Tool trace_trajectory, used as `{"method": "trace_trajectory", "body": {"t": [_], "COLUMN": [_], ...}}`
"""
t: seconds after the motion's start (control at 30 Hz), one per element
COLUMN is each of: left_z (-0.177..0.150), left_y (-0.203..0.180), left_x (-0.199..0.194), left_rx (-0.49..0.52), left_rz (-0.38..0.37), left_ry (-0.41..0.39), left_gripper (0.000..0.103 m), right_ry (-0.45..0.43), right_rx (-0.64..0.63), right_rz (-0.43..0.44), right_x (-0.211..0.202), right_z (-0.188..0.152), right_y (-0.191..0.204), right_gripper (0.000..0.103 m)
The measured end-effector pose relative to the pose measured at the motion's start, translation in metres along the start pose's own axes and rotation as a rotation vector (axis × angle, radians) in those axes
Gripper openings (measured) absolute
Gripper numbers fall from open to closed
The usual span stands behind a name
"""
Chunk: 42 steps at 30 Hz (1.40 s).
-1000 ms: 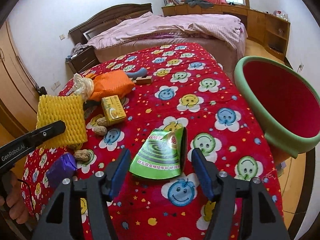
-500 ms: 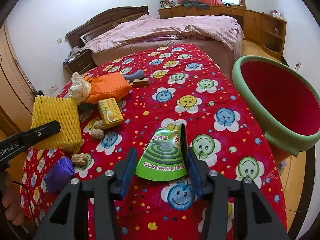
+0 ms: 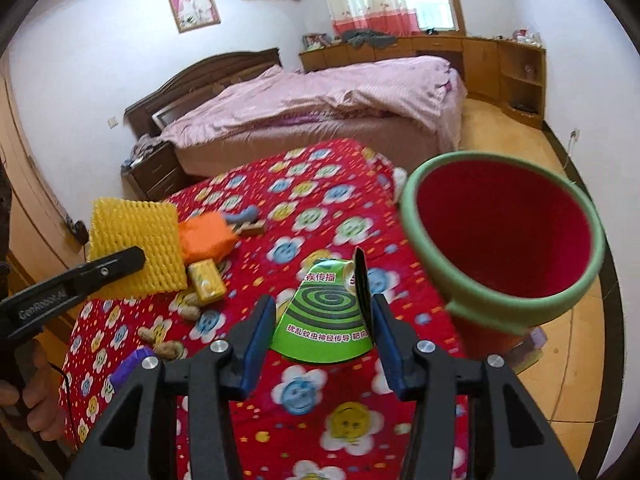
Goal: Collect trash
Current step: 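Carry the green packet to the bucket with the right gripper while the left carries the foam net, then open both grippers to drop the packet and foam net into the bucket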
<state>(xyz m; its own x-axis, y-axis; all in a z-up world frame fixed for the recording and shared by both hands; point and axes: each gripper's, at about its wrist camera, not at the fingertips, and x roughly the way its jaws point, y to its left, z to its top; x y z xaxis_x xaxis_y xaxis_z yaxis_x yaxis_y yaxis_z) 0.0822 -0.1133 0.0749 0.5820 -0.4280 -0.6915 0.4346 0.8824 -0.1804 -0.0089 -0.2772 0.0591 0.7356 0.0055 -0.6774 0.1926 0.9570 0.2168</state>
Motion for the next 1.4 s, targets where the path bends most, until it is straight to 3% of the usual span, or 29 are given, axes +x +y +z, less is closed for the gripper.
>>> {"method": "trace_trajectory", "body": {"t": [0.47,0.77,1.1,1.4], "left_z": [0.037,0.046,0.042,0.038], "left_y": [-0.097,-0.149,-0.183,-0.189], "left_x": [0.058,0.115,0.167,0.191], "left_rx": [0.159,0.211,0.254,0.263], "left_rz": [-0.134,-0.184,-0.187,-0.173], "left_ry": [0.041,0.125,0.206,0.25], "left_gripper": [0.009,0.01,0.01,0.01], "right_ry": [-0.054,-0.061,-0.053,-0.036], "right_rx": [0.126,0.203,0.259,0.282], "right_rz": [-0.121,-0.167,-0.198,-0.203], "right_x": [-0.024,-0.024,-0.015,-0.003], "right_z": [0.02,0.028,0.029,0.03], "right_y": [-0.086,-0.14,-0.176,-0.19], "right_gripper": [0.051,0.052,0.052,0.052]}}
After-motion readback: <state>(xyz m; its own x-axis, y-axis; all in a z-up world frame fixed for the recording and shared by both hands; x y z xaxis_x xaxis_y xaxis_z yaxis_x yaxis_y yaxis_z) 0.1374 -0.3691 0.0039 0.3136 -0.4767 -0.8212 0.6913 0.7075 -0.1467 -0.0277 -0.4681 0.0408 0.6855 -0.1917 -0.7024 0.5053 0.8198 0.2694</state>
